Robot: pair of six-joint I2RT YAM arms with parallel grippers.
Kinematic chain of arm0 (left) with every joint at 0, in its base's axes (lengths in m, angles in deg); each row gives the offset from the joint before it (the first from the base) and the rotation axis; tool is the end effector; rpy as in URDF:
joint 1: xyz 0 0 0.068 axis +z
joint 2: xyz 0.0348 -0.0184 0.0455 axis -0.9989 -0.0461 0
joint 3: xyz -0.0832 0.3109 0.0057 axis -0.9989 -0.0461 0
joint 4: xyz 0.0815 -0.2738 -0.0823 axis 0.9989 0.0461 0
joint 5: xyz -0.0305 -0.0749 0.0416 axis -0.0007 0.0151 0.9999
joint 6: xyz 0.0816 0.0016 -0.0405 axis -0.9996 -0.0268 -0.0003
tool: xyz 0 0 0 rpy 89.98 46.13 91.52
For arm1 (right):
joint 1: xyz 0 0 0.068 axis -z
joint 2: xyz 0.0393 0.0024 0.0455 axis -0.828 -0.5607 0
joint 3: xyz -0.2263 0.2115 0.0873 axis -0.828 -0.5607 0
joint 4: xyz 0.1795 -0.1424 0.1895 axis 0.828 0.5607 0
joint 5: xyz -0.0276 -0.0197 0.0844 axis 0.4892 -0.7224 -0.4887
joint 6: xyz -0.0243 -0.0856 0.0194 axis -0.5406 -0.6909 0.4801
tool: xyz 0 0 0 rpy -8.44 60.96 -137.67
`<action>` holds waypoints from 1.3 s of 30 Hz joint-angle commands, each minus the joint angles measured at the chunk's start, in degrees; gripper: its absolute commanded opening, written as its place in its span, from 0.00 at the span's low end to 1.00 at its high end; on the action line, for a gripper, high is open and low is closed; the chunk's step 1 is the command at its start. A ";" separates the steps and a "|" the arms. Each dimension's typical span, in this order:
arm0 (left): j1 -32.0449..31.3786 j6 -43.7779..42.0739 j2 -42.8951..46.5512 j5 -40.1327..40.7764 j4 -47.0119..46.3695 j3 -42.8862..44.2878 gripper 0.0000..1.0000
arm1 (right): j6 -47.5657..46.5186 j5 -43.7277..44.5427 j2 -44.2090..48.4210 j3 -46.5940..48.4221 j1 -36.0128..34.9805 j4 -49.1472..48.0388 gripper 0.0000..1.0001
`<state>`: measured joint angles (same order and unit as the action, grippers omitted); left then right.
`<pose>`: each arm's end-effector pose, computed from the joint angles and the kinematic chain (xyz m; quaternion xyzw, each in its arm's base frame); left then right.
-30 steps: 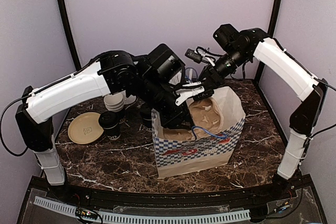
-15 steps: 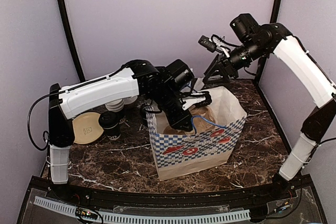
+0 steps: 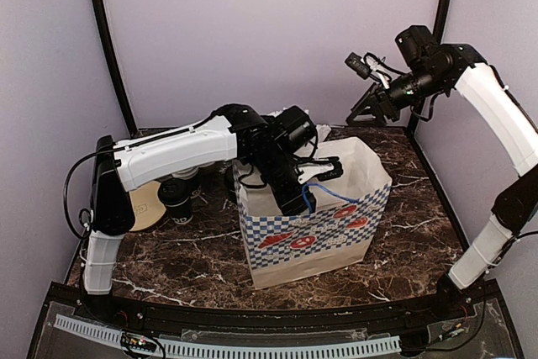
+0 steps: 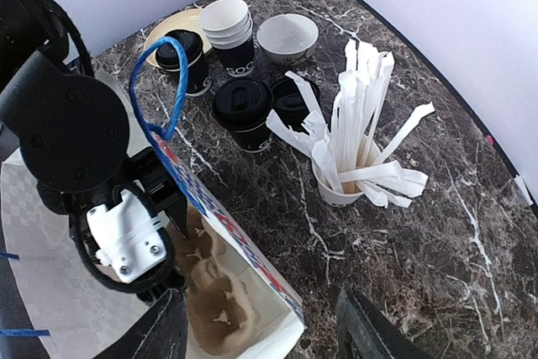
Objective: Pack the takeout coffee
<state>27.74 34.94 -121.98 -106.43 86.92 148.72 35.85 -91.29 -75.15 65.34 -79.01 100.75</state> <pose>0.2587 -0.4899 0.2978 0.5758 0.7605 -0.2435 0.1752 0.3182 0.1863 0.4695 -0.4586 0.7770 0.2746 0.3324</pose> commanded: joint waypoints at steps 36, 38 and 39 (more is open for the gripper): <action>7.43 3.72 39.40 16.90 -20.15 -19.25 0.96 | -17.40 6.00 -5.81 -0.07 -14.83 -1.68 0.67; 8.30 3.93 40.84 16.87 -20.78 -21.39 0.96 | -19.42 5.30 -6.55 0.54 -16.16 0.69 0.60; 8.86 4.03 41.15 16.87 -20.92 -21.75 0.96 | -20.40 4.90 -6.76 0.73 -16.56 1.94 0.56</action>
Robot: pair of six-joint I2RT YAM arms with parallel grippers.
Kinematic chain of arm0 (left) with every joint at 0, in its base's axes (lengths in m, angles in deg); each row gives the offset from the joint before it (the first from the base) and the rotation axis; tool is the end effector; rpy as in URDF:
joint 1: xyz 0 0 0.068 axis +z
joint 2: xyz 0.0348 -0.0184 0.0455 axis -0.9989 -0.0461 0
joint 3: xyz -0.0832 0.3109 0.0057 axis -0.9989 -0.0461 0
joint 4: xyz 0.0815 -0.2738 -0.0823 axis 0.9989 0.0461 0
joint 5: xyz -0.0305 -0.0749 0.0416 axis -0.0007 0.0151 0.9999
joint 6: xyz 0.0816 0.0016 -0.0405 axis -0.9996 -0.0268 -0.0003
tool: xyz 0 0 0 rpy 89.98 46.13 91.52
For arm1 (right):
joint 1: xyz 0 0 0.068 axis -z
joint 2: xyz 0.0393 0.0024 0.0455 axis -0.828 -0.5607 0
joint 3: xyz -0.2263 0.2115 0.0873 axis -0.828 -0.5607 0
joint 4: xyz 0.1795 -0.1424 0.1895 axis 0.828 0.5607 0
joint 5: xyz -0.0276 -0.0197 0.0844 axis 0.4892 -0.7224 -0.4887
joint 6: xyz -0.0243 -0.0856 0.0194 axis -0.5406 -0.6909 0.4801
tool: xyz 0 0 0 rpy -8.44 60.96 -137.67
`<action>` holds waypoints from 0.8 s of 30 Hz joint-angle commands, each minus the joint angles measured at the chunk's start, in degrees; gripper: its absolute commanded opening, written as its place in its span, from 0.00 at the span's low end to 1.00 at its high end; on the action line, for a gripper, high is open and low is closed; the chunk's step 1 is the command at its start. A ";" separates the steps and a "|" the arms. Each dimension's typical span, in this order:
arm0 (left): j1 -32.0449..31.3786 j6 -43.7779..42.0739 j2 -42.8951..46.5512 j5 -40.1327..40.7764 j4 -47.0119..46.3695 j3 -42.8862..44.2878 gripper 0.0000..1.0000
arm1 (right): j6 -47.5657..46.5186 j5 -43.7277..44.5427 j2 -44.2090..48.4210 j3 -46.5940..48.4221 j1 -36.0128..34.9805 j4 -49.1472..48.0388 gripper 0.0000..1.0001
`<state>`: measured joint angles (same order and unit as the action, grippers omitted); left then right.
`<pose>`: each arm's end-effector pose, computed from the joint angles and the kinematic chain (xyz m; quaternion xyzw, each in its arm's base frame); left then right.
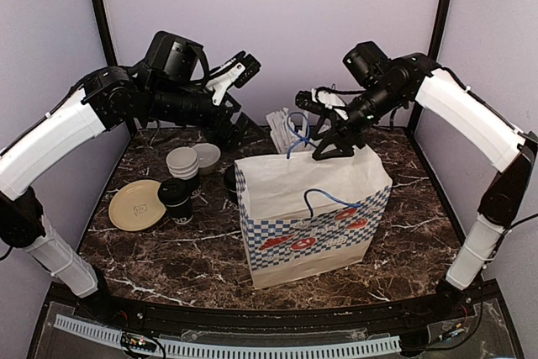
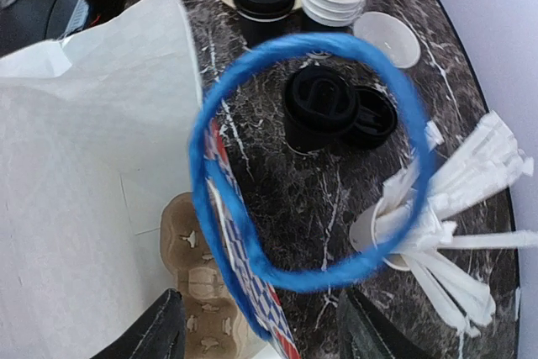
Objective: Pack the takeout coffee
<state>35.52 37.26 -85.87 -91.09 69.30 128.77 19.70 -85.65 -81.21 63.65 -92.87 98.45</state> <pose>0.2463 -0.3184 0.4889 0.4274 0.7299 -0.2164 0.4877 0.3026 0.2774 0.4206 -0.6400 0.6705 0.2287 0.2974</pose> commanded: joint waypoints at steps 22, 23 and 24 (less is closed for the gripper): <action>6.47 0.75 5.38 7.55 -8.96 -4.70 0.97 | -1.67 -6.52 15.45 -14.06 -11.52 8.91 0.08; 6.65 0.77 5.06 7.55 -9.09 -4.57 0.97 | -1.74 -6.93 15.49 -14.23 -12.27 9.73 0.13; 6.79 0.79 4.51 7.45 -9.08 -4.25 0.97 | -1.89 -7.44 15.30 -14.12 -13.09 10.81 0.16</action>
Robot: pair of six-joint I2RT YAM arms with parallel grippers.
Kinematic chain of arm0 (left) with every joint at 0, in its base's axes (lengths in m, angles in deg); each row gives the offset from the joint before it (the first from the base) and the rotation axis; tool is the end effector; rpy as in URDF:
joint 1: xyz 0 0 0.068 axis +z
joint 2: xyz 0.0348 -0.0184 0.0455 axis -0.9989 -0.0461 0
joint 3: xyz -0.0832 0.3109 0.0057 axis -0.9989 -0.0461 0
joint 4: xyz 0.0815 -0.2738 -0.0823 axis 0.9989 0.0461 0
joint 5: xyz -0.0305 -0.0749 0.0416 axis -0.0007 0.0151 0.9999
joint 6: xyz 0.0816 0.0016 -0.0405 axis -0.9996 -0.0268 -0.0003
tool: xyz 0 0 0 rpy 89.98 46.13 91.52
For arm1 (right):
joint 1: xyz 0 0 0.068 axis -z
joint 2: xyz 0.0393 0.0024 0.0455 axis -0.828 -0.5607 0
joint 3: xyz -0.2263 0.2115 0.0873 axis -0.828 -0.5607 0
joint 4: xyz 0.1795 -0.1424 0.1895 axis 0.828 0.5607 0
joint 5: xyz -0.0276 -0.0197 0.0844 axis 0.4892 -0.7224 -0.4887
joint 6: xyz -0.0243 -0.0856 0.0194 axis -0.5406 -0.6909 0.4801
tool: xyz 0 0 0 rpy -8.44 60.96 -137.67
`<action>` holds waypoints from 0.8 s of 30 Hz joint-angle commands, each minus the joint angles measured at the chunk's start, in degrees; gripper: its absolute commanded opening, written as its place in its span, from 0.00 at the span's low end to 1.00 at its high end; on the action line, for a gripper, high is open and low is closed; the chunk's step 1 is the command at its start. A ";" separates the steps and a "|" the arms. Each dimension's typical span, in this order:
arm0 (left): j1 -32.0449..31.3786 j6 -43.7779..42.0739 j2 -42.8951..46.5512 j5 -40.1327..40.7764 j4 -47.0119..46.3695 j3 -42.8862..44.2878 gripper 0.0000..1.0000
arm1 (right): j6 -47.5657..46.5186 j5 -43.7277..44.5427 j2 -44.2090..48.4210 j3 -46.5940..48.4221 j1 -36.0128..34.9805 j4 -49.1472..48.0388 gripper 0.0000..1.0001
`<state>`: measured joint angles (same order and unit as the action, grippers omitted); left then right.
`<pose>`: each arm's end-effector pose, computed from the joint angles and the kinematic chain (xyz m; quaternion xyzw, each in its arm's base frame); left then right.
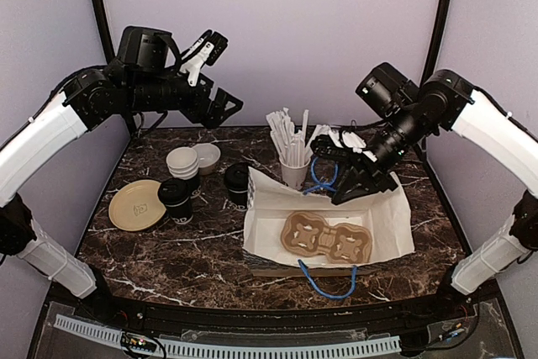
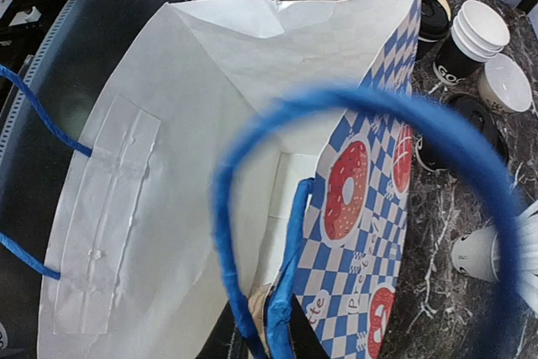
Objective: Pack the takeout coffee
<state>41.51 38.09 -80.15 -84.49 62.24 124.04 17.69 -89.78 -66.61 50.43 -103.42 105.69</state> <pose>0.2670 -0.2660 0.5104 0.3360 0.7327 -0.1691 0.5671 0.1776 0.2601 0.4218 -0.7100 0.6020 0.2854 0.2281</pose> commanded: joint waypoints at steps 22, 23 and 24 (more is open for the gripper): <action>1.65 -0.57 -5.82 -1.09 -2.49 3.15 0.97 | 4.21 7.69 2.05 -3.04 -13.38 2.46 0.48; 1.71 -0.61 -6.04 -1.14 -2.38 3.13 0.97 | 4.33 8.78 2.31 -2.74 -13.38 2.16 0.47; 1.67 -0.63 -6.11 -1.19 -1.97 3.16 0.97 | 4.47 10.26 2.50 -2.32 -13.22 1.90 0.46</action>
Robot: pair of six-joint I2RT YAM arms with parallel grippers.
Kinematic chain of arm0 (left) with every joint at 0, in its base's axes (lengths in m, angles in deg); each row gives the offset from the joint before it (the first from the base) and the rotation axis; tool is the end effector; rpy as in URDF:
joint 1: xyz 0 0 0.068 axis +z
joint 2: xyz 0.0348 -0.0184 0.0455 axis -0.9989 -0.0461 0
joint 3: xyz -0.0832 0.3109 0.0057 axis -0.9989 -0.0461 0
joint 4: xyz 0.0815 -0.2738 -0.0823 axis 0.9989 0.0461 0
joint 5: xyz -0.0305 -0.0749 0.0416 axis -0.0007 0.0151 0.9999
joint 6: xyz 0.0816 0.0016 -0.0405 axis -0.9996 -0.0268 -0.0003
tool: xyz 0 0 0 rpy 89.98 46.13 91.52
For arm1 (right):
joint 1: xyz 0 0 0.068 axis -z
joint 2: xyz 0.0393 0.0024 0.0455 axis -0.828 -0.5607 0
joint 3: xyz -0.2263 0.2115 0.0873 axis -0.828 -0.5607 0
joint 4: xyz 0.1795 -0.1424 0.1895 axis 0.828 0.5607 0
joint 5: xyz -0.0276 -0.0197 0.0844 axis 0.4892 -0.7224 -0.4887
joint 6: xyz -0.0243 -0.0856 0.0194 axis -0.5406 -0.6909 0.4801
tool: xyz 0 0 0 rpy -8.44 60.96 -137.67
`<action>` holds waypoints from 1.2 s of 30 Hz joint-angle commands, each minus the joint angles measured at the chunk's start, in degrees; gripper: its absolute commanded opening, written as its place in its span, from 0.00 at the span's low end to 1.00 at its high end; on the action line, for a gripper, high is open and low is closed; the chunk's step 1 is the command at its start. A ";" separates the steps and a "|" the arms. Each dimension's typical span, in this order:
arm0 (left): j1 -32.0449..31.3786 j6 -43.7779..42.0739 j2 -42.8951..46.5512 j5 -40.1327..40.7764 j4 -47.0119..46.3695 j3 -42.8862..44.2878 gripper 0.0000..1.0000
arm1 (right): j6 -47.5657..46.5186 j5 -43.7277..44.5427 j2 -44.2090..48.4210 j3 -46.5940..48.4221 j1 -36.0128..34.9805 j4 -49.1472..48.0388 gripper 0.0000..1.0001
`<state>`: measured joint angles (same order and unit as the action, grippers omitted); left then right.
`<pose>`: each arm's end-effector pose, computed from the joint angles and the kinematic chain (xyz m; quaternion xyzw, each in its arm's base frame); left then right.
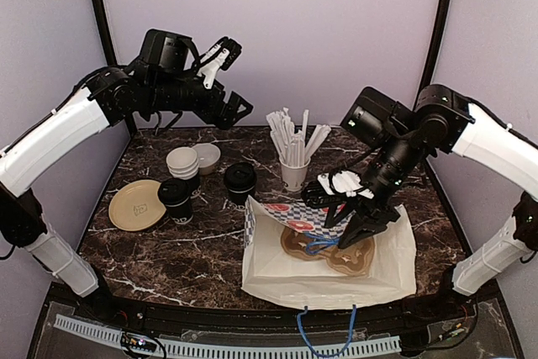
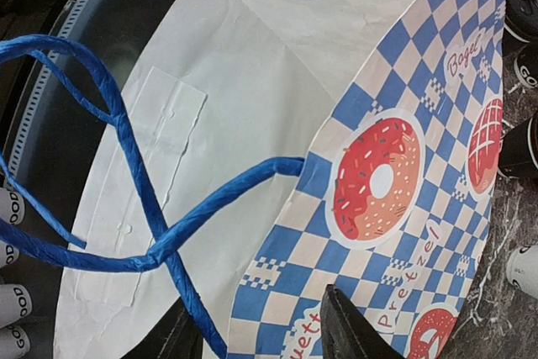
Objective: Pack the takeout coffee
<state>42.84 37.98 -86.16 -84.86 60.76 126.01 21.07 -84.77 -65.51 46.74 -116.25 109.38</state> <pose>0.3008 -0.2877 0.4888 0.3361 0.7470 -0.1581 0.5514 0.1141 0.2783 0.3989 -0.7597 0.5743 0.2687 0.1443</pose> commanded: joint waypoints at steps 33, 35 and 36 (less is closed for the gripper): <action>1.22 -0.22 2.18 1.39 6.18 -4.00 0.99 | 1.86 9.95 -4.56 3.42 1.19 -6.08 0.00; 1.19 -0.16 2.37 1.40 5.83 -4.38 0.99 | 1.92 10.96 -4.30 1.93 1.21 -6.87 0.00; 1.23 -0.22 2.42 1.45 5.61 -4.48 0.99 | 2.05 11.00 -4.09 1.65 1.22 -7.23 0.00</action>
<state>43.76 37.87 -85.96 -83.44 67.75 122.67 23.52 -77.71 -69.25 51.09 -115.29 102.41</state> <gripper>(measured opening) 0.988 0.004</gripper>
